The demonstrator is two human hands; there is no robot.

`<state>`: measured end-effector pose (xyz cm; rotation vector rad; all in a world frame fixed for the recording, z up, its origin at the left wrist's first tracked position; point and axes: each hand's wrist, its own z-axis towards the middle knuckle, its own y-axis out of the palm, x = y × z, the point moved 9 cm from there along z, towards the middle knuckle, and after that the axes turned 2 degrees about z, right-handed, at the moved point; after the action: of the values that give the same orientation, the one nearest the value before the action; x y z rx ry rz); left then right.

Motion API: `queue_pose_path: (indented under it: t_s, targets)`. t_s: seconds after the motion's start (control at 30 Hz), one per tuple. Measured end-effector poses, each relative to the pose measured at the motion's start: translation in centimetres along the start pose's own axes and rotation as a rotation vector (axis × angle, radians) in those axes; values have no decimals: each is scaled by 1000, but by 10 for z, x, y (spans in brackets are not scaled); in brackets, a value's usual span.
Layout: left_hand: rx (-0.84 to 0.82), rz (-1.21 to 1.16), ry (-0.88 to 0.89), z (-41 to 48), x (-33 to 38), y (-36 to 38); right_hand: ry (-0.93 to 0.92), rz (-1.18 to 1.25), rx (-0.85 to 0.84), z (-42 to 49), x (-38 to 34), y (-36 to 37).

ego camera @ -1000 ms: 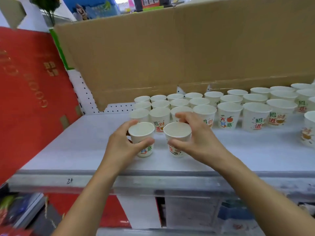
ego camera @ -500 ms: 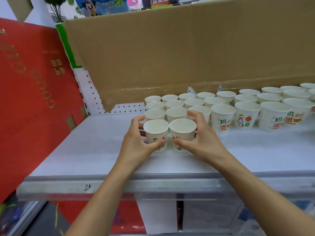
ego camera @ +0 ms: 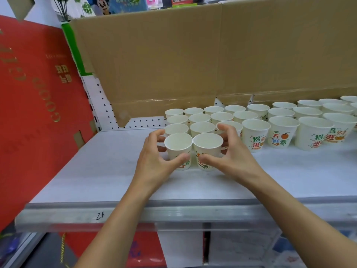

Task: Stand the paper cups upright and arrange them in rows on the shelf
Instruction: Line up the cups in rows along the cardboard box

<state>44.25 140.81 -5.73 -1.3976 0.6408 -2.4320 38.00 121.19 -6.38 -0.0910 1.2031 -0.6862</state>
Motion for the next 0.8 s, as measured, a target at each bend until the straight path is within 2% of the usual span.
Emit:
queue_pose_path:
  t_s: [0.1, 0.27, 0.57, 0.8]
  targets:
    - [-5, -15, 103, -1, 8, -7, -65, -60, 44, -5, -8, -7]
    - [-7, 140, 275, -2, 22, -13, -143, -129, 15, -8, -16, -10]
    - [-116, 195, 201, 1, 27, -11, -123, -138, -59, -4, -17, -16]
    - [-125, 198, 177, 2, 26, -8, -122, -134, -73, 0, -14, -21]
